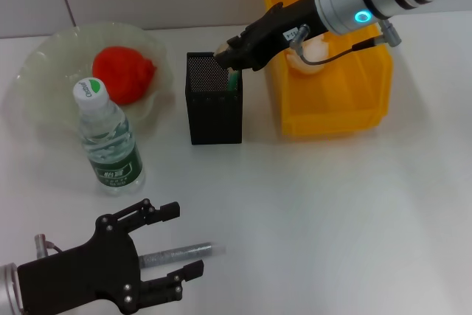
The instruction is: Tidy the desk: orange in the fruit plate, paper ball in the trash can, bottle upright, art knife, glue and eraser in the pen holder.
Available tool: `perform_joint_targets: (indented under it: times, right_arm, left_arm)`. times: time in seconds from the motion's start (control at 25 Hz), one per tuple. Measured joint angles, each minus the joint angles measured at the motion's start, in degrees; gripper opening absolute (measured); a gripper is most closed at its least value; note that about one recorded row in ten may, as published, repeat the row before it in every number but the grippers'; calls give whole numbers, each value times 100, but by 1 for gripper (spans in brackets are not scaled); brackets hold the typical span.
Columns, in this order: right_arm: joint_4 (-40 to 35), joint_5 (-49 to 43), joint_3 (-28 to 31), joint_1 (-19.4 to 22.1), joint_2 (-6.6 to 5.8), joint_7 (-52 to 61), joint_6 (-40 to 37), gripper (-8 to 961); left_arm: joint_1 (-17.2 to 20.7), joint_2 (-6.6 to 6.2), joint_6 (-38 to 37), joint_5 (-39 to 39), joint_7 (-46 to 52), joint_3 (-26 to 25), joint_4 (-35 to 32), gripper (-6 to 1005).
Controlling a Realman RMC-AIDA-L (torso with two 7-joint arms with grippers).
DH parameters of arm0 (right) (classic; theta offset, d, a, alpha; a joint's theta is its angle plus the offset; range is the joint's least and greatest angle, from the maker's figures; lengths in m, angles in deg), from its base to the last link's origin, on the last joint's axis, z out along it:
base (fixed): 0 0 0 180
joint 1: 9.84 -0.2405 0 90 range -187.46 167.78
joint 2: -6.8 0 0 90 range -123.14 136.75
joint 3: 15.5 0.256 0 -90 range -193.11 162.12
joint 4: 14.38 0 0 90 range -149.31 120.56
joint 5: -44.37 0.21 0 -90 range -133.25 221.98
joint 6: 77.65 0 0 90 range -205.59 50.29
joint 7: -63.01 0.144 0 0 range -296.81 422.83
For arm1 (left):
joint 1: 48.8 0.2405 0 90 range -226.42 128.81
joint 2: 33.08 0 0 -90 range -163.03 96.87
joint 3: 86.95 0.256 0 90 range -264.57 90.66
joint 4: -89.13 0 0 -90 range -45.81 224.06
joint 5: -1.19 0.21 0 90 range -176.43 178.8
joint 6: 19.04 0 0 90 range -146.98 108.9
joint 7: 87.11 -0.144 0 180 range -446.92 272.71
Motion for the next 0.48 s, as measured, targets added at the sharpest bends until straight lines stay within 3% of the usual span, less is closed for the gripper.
perform_joint_targets:
  times: [0.48]
  right_arm:
    - [-42, 89, -1, 16, 16, -105, -6, 479]
  left_arm:
    - [14, 0, -6, 0, 2, 5, 0, 813]
